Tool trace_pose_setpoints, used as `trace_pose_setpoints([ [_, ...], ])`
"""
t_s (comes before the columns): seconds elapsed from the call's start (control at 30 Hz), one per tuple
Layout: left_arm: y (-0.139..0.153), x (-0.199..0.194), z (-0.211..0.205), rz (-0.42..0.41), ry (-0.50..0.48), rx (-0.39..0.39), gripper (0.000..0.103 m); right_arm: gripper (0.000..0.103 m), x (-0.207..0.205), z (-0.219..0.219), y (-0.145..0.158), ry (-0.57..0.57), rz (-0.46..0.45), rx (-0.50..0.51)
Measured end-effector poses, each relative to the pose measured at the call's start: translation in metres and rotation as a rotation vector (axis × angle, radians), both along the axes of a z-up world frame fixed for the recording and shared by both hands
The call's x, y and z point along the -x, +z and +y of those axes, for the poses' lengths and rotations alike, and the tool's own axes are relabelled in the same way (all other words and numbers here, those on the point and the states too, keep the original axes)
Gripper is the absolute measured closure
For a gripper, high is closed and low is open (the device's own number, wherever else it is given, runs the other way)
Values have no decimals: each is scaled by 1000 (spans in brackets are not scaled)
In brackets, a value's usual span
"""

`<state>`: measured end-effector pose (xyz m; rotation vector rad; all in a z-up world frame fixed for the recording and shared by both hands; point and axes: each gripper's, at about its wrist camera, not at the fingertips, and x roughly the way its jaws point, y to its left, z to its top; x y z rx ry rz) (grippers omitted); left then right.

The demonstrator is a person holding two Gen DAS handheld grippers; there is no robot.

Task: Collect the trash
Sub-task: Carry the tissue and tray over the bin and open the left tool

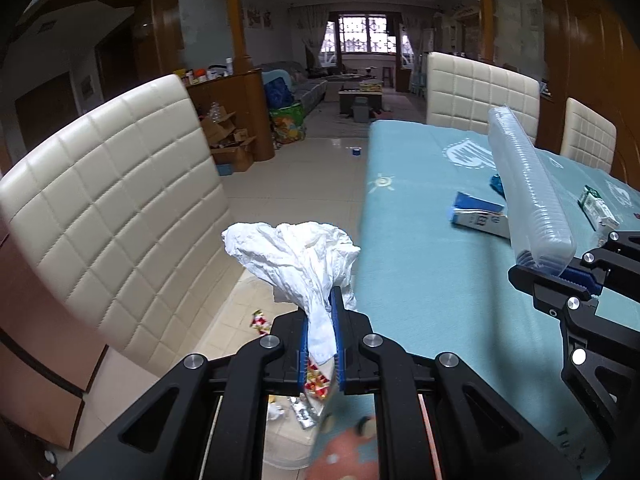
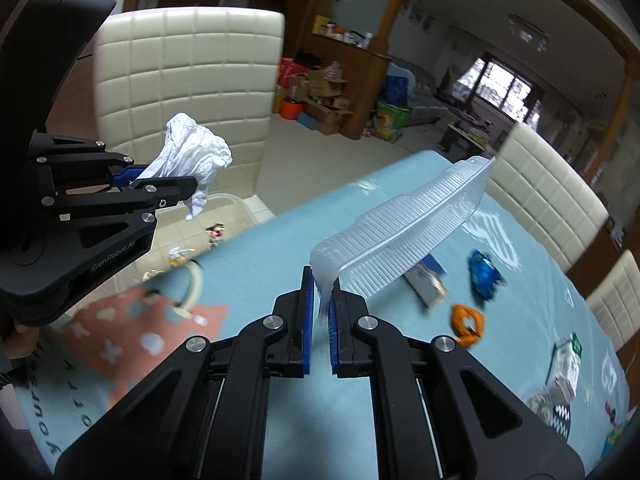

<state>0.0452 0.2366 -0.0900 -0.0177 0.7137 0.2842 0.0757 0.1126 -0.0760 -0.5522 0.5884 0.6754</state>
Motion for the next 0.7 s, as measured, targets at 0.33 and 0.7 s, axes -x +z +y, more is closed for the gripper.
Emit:
trace_pose_setpoints([
  [0.33, -7, 28, 43, 0, 82, 15, 93, 95, 20, 46, -1, 92, 10, 4],
  [0.7, -16, 38, 65, 19, 99, 66, 92, 95, 29, 73, -7, 135, 34, 10],
])
